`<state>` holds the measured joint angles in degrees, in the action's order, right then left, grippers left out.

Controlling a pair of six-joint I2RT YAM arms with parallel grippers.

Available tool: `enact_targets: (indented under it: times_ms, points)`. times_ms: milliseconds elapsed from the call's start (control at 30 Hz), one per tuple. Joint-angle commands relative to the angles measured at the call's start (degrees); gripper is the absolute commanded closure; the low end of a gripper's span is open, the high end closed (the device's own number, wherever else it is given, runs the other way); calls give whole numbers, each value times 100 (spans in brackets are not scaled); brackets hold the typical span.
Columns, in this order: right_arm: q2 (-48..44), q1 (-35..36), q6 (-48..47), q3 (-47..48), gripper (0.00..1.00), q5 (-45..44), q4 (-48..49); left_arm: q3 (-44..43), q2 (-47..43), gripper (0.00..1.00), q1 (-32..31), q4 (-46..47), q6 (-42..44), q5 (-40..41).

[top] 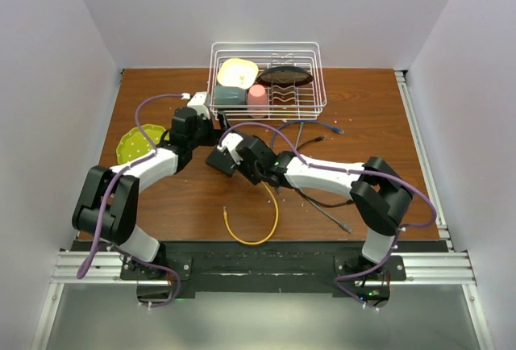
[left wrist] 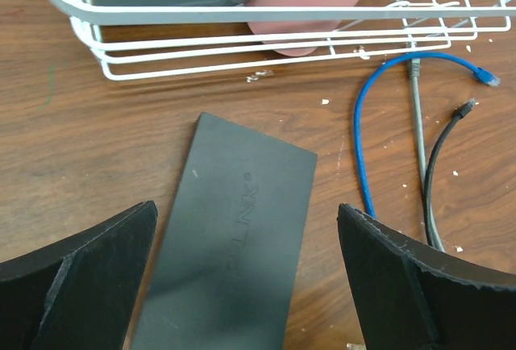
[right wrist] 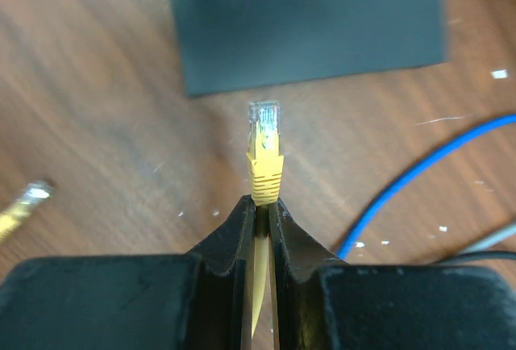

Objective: Insert the plug into the switch port

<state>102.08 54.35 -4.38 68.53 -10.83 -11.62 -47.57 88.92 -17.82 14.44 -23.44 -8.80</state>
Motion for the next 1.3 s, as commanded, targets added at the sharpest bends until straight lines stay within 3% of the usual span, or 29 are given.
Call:
enact_targets:
  times_ms: [0, 433, 933, 1267]
  points:
    - [-66, -47, -238, 38, 100, 160, 28, 169, 72, 1, 244, 507, 24, -104]
    - [743, -38, -177, 415, 100, -218, -297, 187, 1074, 5, 315, 1123, -99, -764]
    - [1226, 339, -221, 775, 100, -965, -728, 134, 1338, 8, 315, 1316, -187, -1177]
    - [1902, 568, 148, 1610, 100, -1782, -1290, 204, 1259, 8, 315, 1395, -284, -1379]
